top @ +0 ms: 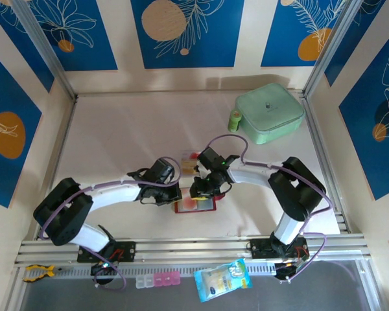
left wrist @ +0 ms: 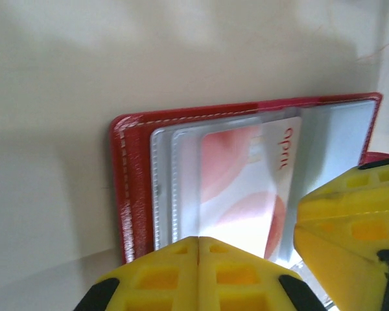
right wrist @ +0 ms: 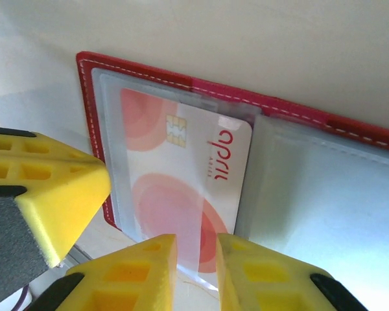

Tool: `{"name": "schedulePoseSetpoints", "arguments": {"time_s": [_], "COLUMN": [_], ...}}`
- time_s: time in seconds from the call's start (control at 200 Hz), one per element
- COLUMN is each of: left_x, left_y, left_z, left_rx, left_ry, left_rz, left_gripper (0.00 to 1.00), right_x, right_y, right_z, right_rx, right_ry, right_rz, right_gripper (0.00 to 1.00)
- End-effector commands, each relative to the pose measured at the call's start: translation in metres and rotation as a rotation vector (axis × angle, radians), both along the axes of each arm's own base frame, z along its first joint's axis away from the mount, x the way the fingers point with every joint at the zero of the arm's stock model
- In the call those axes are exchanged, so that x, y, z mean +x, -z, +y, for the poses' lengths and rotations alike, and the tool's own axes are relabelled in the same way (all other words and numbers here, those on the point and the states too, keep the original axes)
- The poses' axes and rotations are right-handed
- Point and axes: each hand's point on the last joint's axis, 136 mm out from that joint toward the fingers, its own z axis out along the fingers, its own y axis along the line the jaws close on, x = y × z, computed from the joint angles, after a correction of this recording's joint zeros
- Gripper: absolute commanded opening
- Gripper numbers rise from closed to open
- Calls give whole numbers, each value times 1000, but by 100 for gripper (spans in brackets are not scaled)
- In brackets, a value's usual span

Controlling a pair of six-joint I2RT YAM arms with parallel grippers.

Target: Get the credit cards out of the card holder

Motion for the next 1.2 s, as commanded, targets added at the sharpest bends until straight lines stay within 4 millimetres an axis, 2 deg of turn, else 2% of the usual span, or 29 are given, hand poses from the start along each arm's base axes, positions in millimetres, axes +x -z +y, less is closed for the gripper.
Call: {"name": "schedulePoseSetpoints", "arguments": {"time_s": [0.0,0.2,0.555,0.985,1.195], "left_x": [2,-2,-8,-7,-9], "left_y": [-7,-2,12,5,10], "left_z": [-6,-14,-3,-2,0], "left_rx": [-3,3,74,68,75], "left_ry": [33,63,61,54,52], "left_rz": [-1,19,40,24,34], "left_gripper": [6,2,0,3,2], "right_x": [1,4,5,1,0], "right_y": [-12,-12,-5,9,12], "right_z": [-1,-4,-3,-1,-3], "right_rx": [16,41,60,67,58], "right_ry": [-7,9,20,19,20], "right_rz": [-20,-10,19,54,57], "right_gripper": [23,24,24,24,24]}}
